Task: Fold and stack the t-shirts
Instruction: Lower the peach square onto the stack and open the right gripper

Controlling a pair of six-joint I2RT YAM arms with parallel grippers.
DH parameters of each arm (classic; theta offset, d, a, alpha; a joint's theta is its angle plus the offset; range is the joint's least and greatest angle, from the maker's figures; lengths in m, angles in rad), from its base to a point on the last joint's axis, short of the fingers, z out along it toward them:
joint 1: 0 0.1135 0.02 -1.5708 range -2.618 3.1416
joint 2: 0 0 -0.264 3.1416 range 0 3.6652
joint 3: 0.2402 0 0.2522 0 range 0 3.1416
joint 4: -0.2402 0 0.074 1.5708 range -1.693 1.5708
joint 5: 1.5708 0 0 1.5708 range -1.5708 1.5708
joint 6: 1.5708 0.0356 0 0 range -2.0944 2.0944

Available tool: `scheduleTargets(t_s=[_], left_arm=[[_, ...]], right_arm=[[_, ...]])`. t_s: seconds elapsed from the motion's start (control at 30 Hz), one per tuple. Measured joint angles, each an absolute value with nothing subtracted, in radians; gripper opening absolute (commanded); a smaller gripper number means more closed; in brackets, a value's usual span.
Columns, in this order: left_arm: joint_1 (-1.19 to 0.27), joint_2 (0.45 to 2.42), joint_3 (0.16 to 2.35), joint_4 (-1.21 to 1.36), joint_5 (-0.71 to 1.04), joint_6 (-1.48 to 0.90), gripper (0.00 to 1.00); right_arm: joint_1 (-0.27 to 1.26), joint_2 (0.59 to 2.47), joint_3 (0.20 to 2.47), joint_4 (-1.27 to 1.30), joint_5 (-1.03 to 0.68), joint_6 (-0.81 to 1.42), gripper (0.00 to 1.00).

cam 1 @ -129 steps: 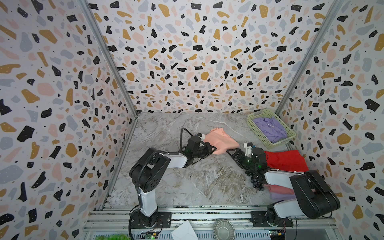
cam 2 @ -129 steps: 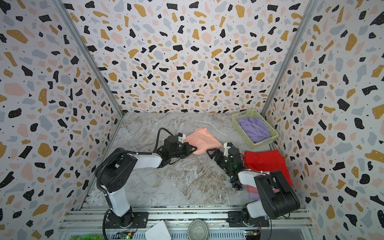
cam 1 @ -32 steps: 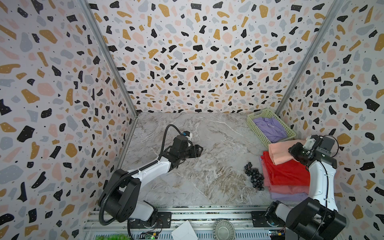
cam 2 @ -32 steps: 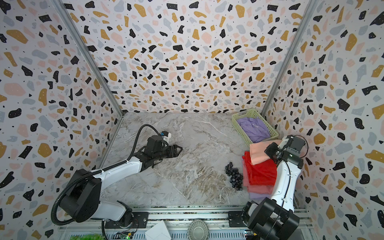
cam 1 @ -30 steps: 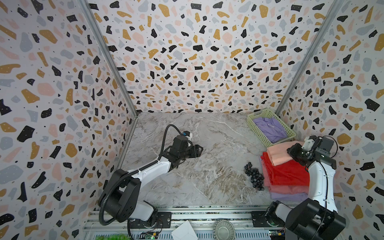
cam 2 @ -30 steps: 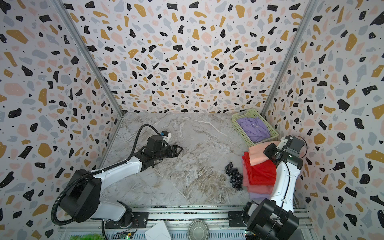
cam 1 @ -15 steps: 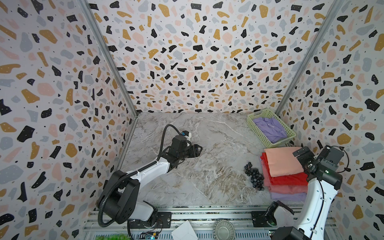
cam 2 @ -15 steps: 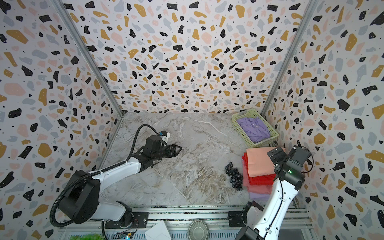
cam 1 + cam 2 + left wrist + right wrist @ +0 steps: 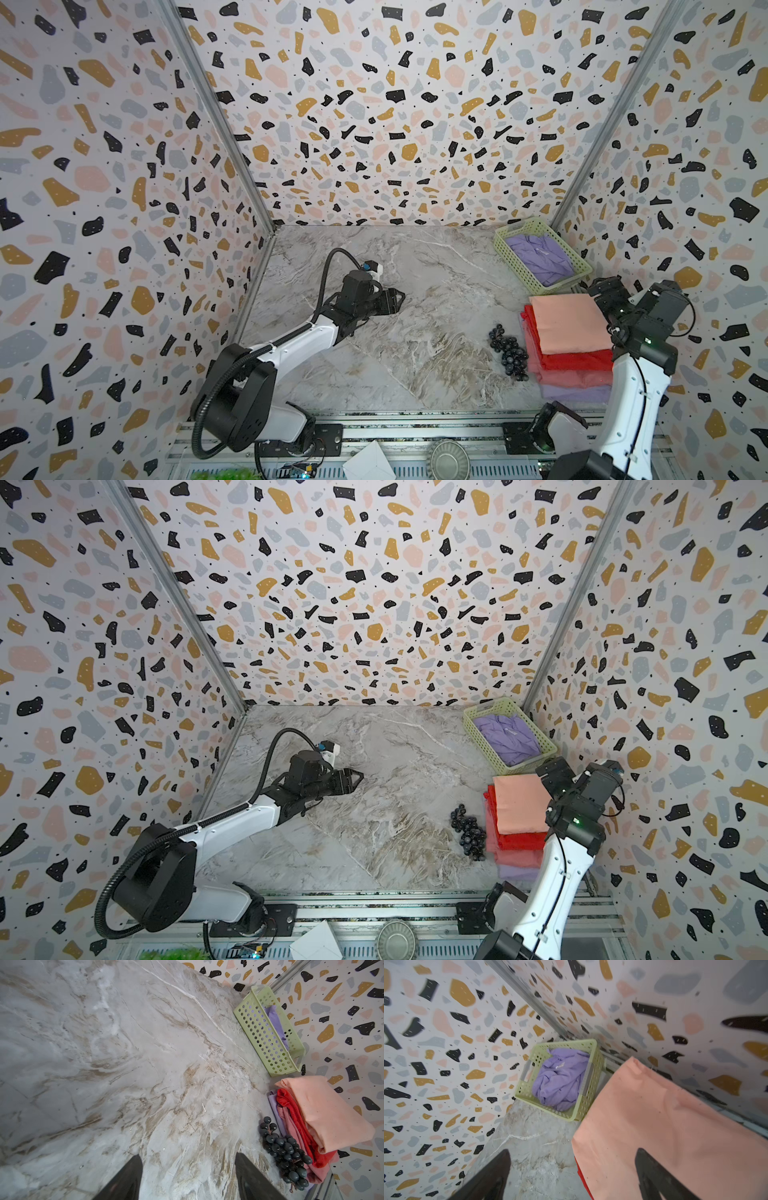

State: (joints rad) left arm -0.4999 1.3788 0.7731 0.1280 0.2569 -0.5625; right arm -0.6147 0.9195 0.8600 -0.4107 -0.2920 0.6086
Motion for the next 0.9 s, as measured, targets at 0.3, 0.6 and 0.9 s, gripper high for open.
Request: scheduleTargets(t_s=[0.3,0.6,0.9], left_arm=[[-0.499,1.312,0.773,0.115,0.234,-0.55,0.71],[-0.487,1.301,0.773,0.068,0.198,-0.55,0.72],[-0.428,1.129,0.799,0.015,0.013,-0.481,0.86]], right_arm=[[-0.612,0.984,0.612,-0.313,-0.255,0.592,0.91],[-0.64,0.982,0.542,-0.278,-0.196,0.59,0.95],[-0.459,0.945,0.696,-0.229,-0.172,0.527,0.99]])
